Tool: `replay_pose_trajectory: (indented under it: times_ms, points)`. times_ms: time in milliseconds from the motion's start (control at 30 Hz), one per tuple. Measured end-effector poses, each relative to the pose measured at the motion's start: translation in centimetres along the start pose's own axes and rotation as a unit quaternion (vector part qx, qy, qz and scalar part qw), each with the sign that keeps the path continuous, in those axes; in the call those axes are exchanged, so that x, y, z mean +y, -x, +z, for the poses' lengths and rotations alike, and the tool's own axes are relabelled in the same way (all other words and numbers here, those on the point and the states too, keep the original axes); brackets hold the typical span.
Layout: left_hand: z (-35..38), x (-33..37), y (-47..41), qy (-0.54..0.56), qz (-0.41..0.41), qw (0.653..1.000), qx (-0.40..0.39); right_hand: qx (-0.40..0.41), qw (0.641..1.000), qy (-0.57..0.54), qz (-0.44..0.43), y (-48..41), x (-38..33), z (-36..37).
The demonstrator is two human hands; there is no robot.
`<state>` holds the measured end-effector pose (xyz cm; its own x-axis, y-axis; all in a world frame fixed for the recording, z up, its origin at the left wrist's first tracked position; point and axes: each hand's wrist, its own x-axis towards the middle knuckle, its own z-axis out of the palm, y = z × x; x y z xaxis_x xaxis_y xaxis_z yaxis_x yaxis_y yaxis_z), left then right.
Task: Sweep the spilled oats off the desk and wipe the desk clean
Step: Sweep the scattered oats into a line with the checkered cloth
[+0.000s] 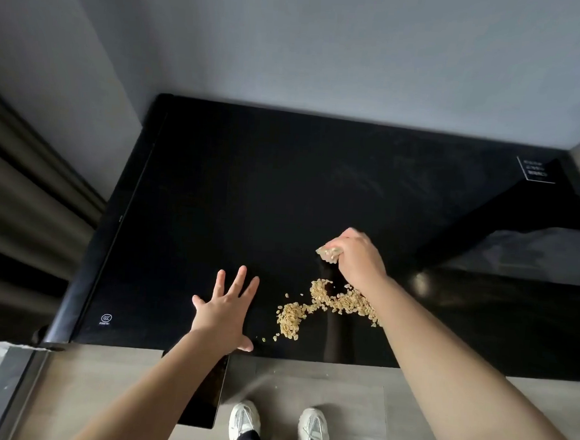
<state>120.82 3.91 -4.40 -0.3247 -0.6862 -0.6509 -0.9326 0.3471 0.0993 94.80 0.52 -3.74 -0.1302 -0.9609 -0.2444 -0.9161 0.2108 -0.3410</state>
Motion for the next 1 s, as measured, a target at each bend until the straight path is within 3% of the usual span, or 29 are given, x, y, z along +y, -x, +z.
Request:
replay_pose_trajectory:
  times_ms: [333,400,533,667,800,1000]
  points:
    - [1.5,2.4,1.1,0.005,0.0,1.0,0.015,-0.169,0.967,-0.034,-0.186,5.2,-0.3,2.1]
    - [1.7,3.1,1.5,0.018,0.001,1.0,0.019,-0.165,0.964,-0.057,-0.2,5.2,0.0,1.1]
    - [1.4,4.2,1.5,0.073,-0.023,0.997,0.032,-0.044,0.978,-0.104,-0.175,3.9,2.5,-2.8]
    - [1.7,5.6,1.2,0.058,-0.053,0.996,0.041,0.036,0.995,-0.048,-0.076,2.9,8.8,-4.7]
    - [2.5,6.1,1.0,0.044,-0.07,0.995,0.057,0.017,0.998,-0.041,0.04,3.3,12.8,-3.1]
    - [2.5,6.1,1.2,0.064,-0.077,0.993,0.065,-0.018,0.995,-0.081,-0.054,3.5,8.5,-0.1]
